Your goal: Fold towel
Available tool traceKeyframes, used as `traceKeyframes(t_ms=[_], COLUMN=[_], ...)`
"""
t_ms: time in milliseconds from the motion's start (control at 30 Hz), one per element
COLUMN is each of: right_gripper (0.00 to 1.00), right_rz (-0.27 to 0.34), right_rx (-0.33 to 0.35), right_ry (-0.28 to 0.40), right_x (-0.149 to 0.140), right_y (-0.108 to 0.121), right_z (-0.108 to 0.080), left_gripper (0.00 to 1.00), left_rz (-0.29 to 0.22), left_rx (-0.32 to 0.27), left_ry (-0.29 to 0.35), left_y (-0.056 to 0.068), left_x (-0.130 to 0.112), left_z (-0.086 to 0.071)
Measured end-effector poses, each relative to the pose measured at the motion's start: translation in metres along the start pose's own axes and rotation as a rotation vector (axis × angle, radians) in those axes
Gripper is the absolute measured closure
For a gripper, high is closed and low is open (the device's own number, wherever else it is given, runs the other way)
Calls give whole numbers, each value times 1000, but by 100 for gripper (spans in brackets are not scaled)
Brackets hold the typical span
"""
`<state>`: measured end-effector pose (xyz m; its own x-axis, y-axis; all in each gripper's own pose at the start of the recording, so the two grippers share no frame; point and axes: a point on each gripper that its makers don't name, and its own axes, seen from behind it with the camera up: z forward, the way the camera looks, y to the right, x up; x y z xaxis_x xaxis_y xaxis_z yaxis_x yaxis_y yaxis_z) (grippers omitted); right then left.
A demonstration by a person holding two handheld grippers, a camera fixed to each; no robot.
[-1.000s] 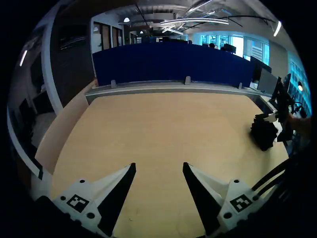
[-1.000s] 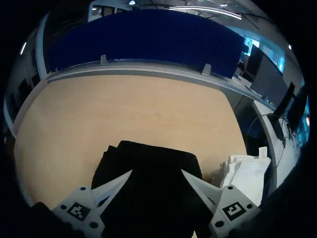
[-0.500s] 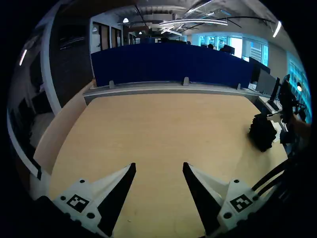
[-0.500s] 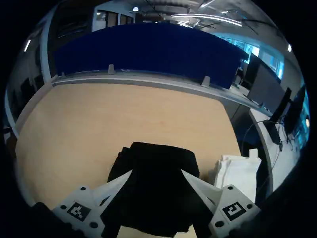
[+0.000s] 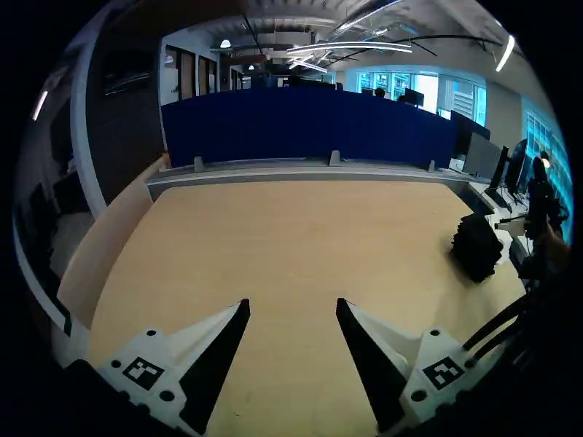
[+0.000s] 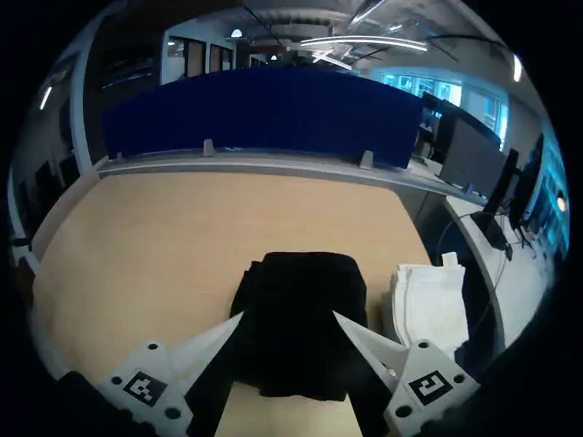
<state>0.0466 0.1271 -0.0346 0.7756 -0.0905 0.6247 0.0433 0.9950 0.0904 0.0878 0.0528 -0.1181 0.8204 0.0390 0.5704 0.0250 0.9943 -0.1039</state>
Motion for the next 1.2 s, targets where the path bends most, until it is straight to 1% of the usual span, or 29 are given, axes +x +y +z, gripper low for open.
traceKeyframes(t_ms=[167, 300, 433, 500, 600, 633, 767, 833, 967, 1100, 1200], right_gripper=[25, 25, 24, 22, 20, 19, 5, 0, 0, 0, 0], right_rz=[48, 82, 110, 130, 165, 173, 192, 196, 202, 201, 198], right_rx=[-10, -19, -44, -60, -71, -68, -59, -65, -70, -66, -72], right_ry=[81, 167, 274, 329, 387, 396, 414, 420, 441, 453, 457], right_x=[9, 22, 41, 51, 60, 61, 63, 65, 71, 74, 76], right_y=[-17, -28, -30, -31, -34, -36, -43, -42, -43, -47, -48], right_z=[-23, -39, -58, -68, -79, -80, -85, -88, -92, -94, -96], left_gripper=[13, 13, 12, 13, 12, 13, 13, 13, 13, 12, 12], left_rz=[0, -4, -17, -24, -34, -35, -33, -31, -34, -48, -55], left_rx=[-13, -20, -30, -34, -38, -39, -45, -49, -56, -66, -63], left_ry=[17, 31, 49, 56, 65, 69, 90, 108, 153, 202, 241], left_y=[0, -1, -1, -1, -1, -1, -1, 0, 1, 4, 3], left_x=[4, 8, 14, 16, 18, 20, 25, 30, 41, 53, 63], left_z=[2, 3, 3, 4, 5, 5, 6, 5, 3, 0, -3])
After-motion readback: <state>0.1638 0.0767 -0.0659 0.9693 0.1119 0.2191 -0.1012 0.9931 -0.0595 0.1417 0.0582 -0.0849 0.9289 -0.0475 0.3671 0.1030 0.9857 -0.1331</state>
